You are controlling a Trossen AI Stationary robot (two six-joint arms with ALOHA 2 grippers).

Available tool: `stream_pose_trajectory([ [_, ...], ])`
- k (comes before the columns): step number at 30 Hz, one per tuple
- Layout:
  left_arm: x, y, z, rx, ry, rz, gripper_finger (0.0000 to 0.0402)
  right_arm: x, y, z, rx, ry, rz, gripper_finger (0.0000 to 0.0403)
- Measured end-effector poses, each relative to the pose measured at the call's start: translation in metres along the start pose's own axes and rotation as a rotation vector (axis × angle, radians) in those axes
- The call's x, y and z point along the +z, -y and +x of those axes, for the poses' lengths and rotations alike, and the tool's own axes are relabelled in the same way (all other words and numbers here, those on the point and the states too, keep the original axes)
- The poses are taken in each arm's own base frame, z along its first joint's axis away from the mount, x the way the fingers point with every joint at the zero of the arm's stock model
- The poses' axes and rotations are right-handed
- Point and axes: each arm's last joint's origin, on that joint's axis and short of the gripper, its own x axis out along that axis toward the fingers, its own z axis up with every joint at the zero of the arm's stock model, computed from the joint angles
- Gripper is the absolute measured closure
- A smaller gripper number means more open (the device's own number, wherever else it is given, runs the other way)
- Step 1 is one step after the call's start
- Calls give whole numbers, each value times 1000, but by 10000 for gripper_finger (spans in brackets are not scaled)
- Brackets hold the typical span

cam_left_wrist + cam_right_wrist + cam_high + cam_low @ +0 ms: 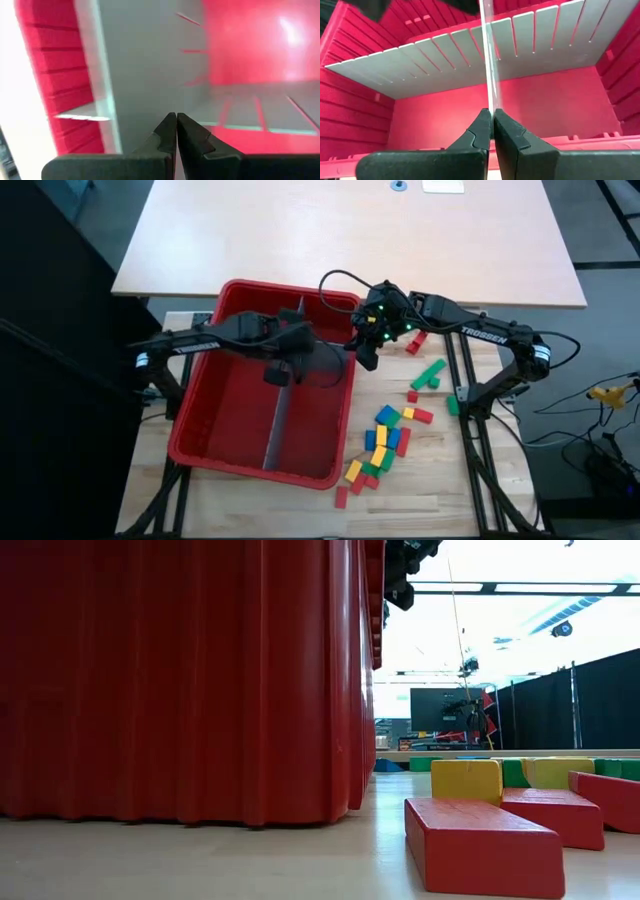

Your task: Sort blocks

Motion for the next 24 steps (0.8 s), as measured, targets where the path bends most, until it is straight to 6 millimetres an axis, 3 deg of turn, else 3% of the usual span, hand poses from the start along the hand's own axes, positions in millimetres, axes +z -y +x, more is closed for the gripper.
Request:
stream_pose_trajectory([
  [6,-15,-23,-27,52,64,-155,402,0,0,0,-2,2,6,403],
  [16,-41,-41,-38,89,70,-316,402,3,-2,-4,2,36,67,399],
  [24,-46,-46,-37,99,72,-371,402,18,-9,-21,12,135,40,335],
])
